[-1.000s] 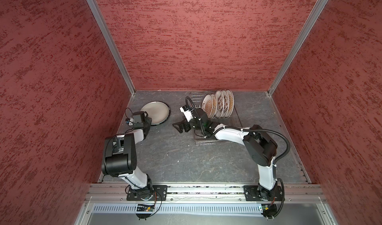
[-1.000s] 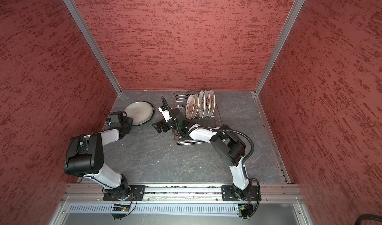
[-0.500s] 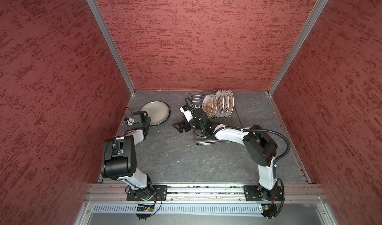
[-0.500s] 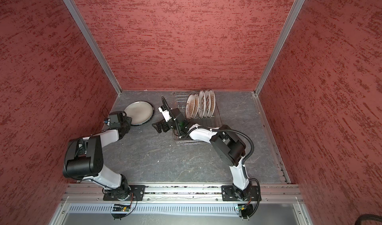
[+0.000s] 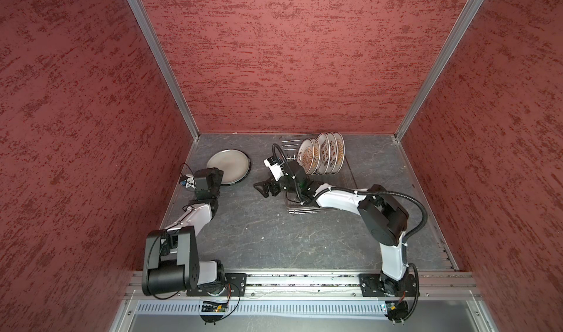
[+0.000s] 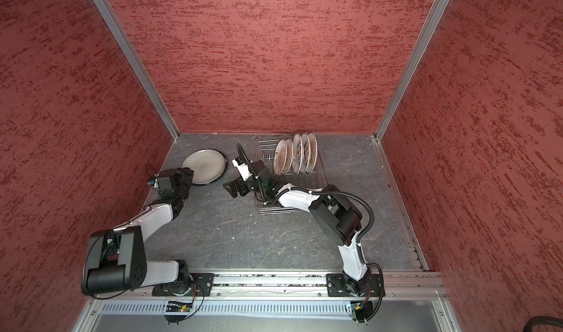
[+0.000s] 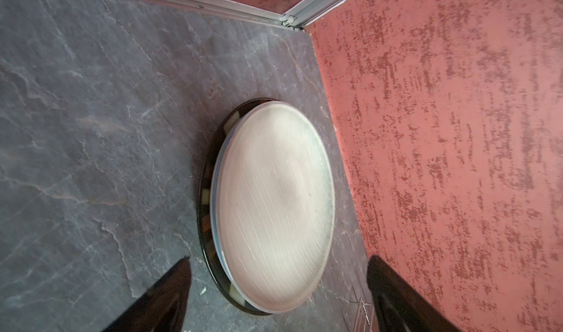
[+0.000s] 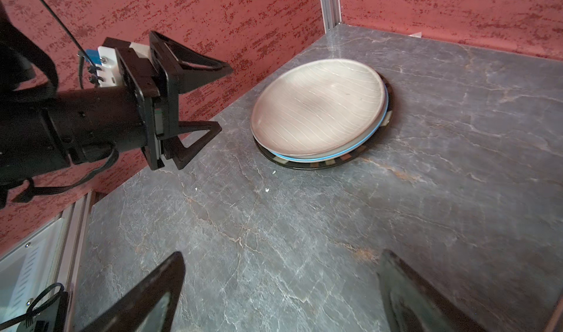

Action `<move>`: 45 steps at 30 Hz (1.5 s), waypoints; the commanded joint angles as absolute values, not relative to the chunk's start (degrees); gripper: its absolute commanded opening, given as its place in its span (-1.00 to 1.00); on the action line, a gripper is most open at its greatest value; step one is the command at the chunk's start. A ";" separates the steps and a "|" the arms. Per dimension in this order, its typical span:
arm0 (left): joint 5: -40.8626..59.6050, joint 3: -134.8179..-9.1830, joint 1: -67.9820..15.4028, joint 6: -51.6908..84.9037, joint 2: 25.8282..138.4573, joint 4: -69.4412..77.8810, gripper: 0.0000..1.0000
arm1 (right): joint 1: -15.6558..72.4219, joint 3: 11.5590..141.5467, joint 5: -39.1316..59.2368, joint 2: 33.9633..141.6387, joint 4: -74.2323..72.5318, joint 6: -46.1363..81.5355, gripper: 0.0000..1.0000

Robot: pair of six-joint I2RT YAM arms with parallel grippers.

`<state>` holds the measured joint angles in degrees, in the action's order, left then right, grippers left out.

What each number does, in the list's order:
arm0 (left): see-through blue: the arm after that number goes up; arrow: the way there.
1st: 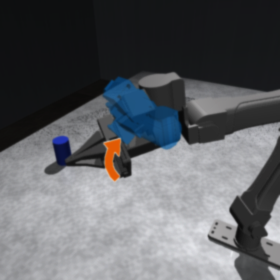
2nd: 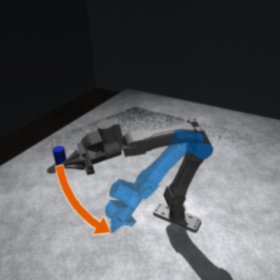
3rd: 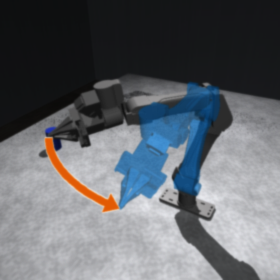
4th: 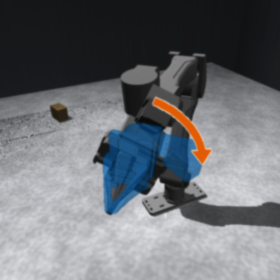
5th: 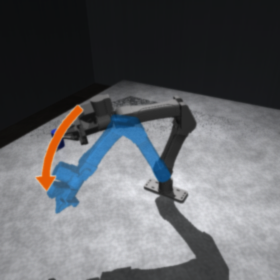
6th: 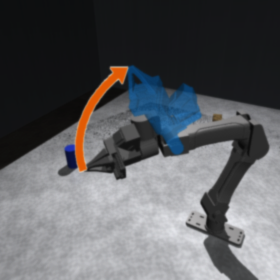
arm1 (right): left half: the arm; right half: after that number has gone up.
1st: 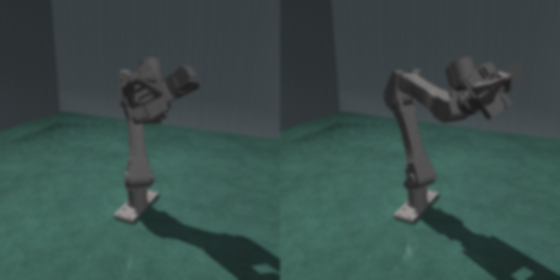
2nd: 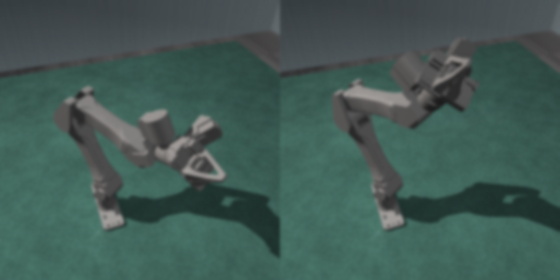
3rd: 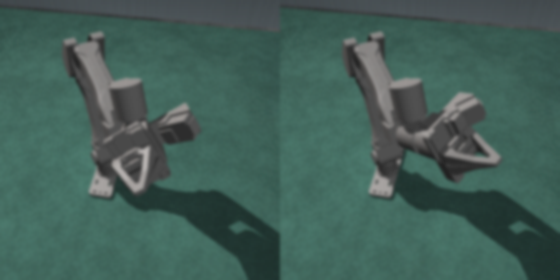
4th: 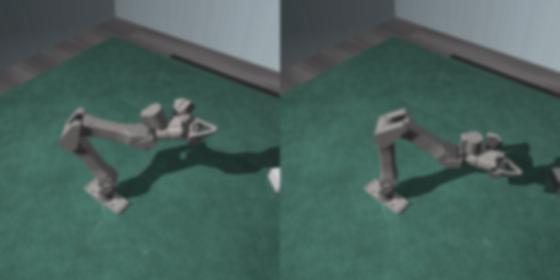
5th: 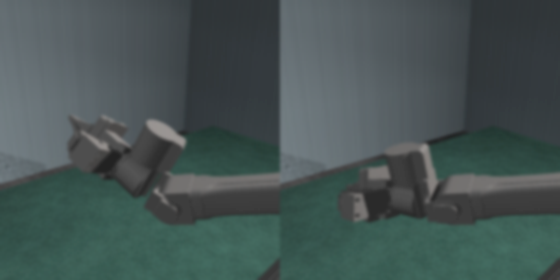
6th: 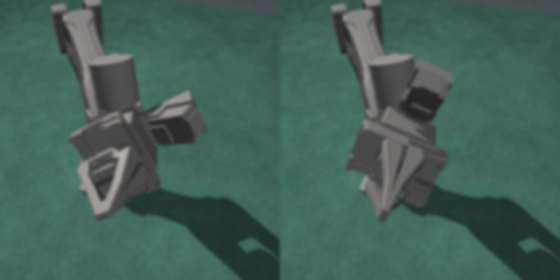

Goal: Unload the plates from the dish rack
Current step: 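Draw the left gripper back from the stack while right gripper reaches to the rack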

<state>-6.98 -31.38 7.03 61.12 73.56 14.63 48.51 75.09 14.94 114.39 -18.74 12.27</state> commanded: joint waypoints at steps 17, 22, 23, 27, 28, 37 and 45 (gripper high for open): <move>15.65 -12.21 -0.52 46.30 61.13 45.27 0.99 | 50.80 59.28 6.17 98.95 -36.09 13.79 0.98; 14.70 -7.81 -3.14 45.13 53.53 42.56 0.99 | 50.71 53.90 0.57 96.36 -44.10 16.47 0.98; 14.98 -6.76 -4.48 44.41 52.14 42.85 0.99 | 50.71 52.88 -0.30 95.89 -45.49 16.63 0.98; 14.08 -4.55 -10.62 41.18 46.90 39.13 0.99 | 50.63 51.60 -3.52 94.38 -45.24 16.79 0.98; 13.97 -4.02 -11.91 40.13 45.46 38.39 0.99 | 50.60 51.70 -4.30 93.95 -43.97 16.66 0.98; 19.50 -1.20 -17.43 36.44 32.64 36.59 0.99 | 47.56 51.15 -3.10 83.64 -29.40 15.25 0.98; 18.89 1.58 -20.87 36.60 26.51 38.94 0.99 | 40.42 51.73 -9.89 78.75 -21.14 17.26 0.98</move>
<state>18.11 -0.54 -20.16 37.98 27.38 38.57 43.07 50.87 -7.40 78.37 -27.49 16.34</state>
